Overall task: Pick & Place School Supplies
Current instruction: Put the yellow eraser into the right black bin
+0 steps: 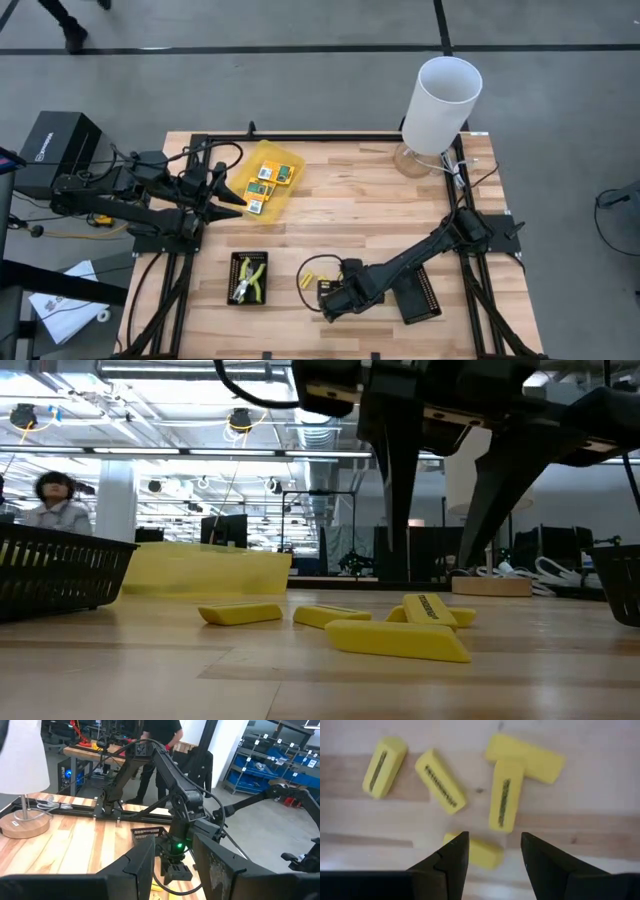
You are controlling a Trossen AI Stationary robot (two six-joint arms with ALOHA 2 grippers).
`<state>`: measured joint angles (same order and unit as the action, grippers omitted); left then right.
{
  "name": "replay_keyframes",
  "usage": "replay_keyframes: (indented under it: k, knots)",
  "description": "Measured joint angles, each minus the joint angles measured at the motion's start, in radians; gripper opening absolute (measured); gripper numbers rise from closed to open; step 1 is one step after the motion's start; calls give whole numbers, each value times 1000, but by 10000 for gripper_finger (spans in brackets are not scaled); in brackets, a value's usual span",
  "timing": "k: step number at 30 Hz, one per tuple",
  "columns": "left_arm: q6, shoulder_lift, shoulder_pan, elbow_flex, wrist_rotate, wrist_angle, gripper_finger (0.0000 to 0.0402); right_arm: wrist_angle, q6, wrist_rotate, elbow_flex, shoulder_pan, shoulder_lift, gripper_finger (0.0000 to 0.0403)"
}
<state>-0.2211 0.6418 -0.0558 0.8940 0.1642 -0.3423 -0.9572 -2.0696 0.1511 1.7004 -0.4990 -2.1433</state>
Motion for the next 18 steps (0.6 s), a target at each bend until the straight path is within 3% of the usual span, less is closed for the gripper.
replay_keyframes:
  k: [18]
  knots:
    - [-1,0,0,0,0,-36,129,-52,8,6,0,57,0,181]
